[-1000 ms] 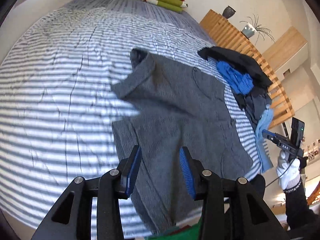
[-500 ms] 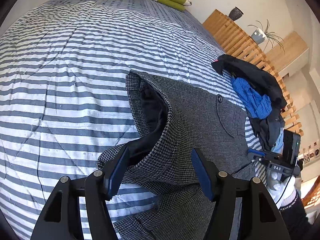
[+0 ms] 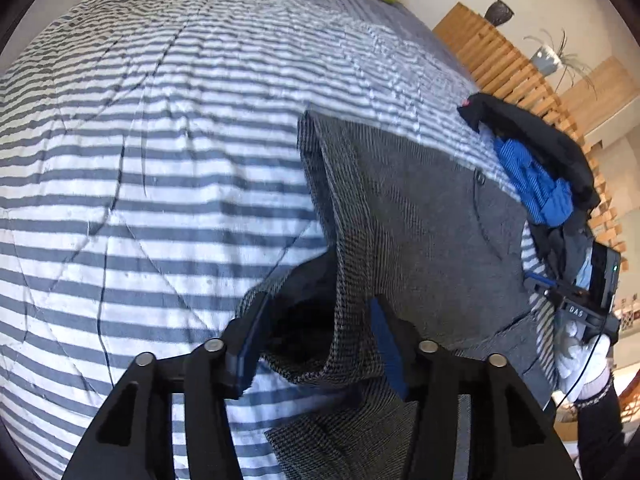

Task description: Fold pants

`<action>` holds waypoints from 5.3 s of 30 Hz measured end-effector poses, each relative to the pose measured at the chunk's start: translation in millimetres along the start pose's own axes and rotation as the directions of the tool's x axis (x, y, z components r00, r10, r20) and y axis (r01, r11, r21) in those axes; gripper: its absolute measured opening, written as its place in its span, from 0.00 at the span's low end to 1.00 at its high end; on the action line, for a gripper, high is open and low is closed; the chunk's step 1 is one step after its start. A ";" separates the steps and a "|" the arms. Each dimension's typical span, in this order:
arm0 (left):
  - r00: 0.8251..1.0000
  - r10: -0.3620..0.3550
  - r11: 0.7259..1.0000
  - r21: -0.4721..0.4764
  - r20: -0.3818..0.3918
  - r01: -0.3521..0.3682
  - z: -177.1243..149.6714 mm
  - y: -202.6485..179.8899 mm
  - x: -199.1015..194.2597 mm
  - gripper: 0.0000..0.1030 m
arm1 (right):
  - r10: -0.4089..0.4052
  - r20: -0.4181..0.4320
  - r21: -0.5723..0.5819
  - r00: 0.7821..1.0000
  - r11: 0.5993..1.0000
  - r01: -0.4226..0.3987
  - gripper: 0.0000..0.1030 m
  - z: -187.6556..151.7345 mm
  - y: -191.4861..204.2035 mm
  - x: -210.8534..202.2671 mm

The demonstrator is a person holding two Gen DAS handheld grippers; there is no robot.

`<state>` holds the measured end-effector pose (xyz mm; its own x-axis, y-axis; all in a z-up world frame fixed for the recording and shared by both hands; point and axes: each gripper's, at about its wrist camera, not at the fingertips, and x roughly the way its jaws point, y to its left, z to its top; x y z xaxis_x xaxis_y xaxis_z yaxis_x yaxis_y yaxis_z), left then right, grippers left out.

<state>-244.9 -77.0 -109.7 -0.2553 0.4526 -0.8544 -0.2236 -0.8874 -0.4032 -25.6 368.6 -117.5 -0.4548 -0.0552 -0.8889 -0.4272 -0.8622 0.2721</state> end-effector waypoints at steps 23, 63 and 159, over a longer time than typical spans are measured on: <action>1.000 -0.007 0.997 -0.075 -0.006 0.007 123.7 -5.8 100.0 0.35 | 0.041 0.053 0.095 0.998 0.994 -0.046 0.44 92.4 -82.5 36.1; 0.954 -0.145 0.981 0.164 0.263 0.104 -149.1 -73.9 -156.0 0.18 | 0.091 0.291 -0.067 0.952 0.995 -0.075 0.06 -66.5 -11.6 -151.9; 0.999 -0.024 0.935 0.352 -0.048 0.039 -265.5 -139.6 -48.0 0.46 | 0.073 0.092 -0.032 0.993 0.997 -0.070 0.29 -212.8 -13.0 -141.4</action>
<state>48.4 1.8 -99.4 -0.2048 0.4692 -0.8590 -0.5507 -0.7808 -0.2951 210.5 280.5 -73.8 -0.5551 -0.0713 -0.8287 -0.3689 -0.8719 0.3221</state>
